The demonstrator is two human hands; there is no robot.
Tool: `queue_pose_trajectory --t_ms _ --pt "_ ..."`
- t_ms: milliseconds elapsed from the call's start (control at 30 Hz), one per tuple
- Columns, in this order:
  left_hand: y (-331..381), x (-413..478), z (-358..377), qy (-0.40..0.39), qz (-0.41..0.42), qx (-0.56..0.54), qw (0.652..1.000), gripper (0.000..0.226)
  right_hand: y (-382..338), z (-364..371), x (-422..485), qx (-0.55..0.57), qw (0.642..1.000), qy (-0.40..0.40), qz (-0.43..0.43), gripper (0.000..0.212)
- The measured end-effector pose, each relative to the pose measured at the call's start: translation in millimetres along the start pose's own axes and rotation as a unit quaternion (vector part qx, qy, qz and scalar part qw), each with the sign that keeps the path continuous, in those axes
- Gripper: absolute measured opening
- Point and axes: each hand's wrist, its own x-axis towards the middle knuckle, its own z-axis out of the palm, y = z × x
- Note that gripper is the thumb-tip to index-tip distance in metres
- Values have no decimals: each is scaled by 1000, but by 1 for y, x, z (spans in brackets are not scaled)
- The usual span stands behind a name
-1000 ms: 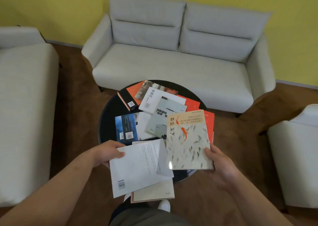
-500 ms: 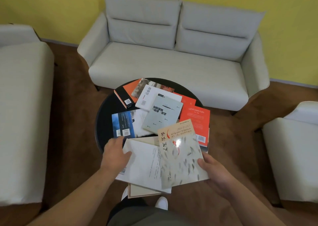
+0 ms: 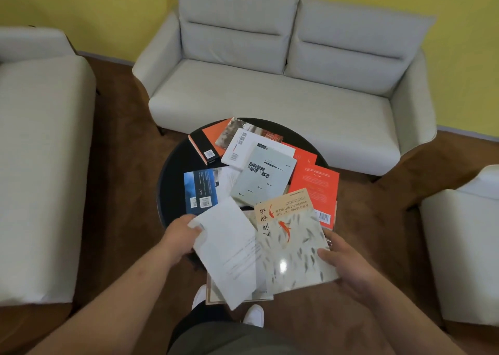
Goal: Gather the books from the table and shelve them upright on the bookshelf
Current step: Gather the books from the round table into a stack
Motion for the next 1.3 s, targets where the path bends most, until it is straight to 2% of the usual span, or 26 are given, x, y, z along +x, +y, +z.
queue_pose_trajectory --t_ms 100,167,233,300,533,667,800,900,1100,1300 --pt "18 15 8 -35 63 77 994 28 2 -2 -4 8 1000 -21 10 42" --pt "18 17 19 -8 71 38 997 41 7 0 -2 15 999 -29 15 43" --pt "8 15 27 28 59 -48 997 37 11 1 2 22 999 -29 12 43" --pt "-3 4 33 38 53 -75 995 25 15 4 6 24 999 -22 9 44" --pt "-21 -18 42 -18 93 -9 995 46 29 14 16 62 997 -8 33 46" --pt "-20 -5 47 -56 95 79 991 45 29 33 26 0 998 5 62 39" --pt "-24 -25 51 -7 88 85 992 39 30 50 39 -81 992 35 86 22" --pt "-34 -32 53 -20 80 102 991 41 32 58 52 -147 987 41 55 30" --pt "-62 7 57 -63 53 56 995 39 22 69 57 -174 982 44 59 26" --pt "-39 -10 45 -79 52 13 995 40 19 85 59 -176 981 44 63 17"
